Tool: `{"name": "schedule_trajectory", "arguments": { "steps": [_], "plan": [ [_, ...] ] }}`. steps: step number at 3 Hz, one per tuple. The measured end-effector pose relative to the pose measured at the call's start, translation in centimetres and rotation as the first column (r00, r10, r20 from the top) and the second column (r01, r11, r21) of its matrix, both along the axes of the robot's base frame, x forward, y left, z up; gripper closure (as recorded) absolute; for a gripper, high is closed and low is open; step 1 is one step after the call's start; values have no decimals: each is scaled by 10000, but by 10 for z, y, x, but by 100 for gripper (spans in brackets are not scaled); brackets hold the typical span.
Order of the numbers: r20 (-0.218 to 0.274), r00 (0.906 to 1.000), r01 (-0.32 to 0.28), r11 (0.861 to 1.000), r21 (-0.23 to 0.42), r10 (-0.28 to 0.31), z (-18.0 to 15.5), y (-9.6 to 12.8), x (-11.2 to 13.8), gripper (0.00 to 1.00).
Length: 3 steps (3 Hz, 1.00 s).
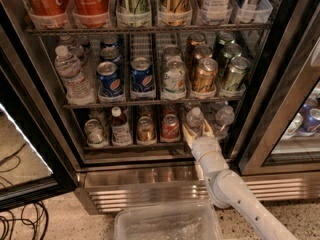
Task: Pick water bottle from bottom shelf of fridge
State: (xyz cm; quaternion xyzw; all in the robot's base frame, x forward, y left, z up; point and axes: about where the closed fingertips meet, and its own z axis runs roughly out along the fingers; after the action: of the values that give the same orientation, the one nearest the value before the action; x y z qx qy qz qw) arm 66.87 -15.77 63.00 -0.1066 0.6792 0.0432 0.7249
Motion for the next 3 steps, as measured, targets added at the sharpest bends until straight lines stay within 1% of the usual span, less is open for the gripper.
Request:
{"name": "schedule_trajectory", "arguments": {
  "steps": [1,2,3],
  "plan": [
    [9,10000,2,10000,2,-2,0,0,0,99],
    [637,9966,515,9986,129,-523,12,-7,-4,100],
    [1633,9750,1365,9862,937,-1505,28,-14,-18,100]
  ]
}}
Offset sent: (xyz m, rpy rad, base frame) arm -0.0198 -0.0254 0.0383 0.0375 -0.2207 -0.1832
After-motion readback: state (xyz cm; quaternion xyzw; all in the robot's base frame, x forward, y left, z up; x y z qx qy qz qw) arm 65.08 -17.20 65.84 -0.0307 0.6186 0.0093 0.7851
